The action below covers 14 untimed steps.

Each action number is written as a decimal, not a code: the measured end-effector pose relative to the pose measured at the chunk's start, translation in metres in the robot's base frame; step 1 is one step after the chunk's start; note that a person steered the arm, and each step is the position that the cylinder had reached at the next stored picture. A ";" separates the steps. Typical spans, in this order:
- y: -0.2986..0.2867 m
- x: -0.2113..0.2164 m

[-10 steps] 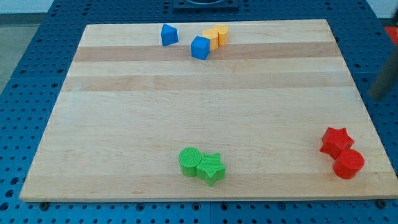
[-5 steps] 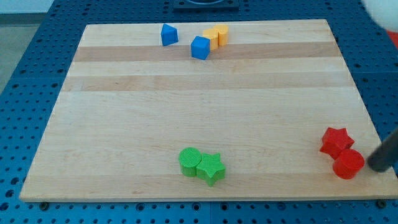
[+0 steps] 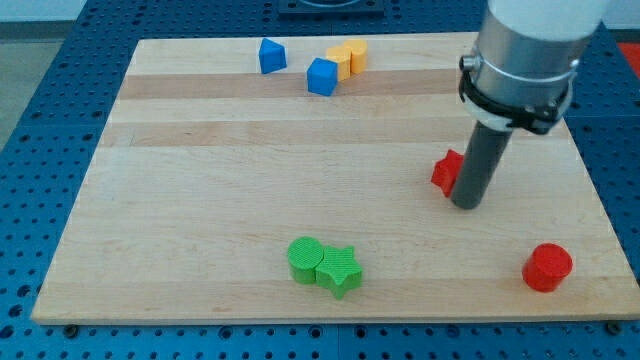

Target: Move the red star below blue triangle

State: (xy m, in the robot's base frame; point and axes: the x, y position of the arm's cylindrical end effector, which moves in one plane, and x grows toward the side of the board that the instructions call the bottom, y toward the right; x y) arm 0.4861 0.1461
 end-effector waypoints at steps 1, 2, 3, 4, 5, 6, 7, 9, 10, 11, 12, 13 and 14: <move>0.000 -0.027; 0.004 -0.049; 0.004 -0.076; -0.002 -0.096; -0.038 -0.098; -0.088 -0.097; -0.119 -0.089; -0.129 -0.059; -0.130 -0.086; -0.151 -0.094; -0.175 -0.089; -0.183 -0.079; -0.194 -0.079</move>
State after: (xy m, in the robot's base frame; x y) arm 0.4076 -0.0483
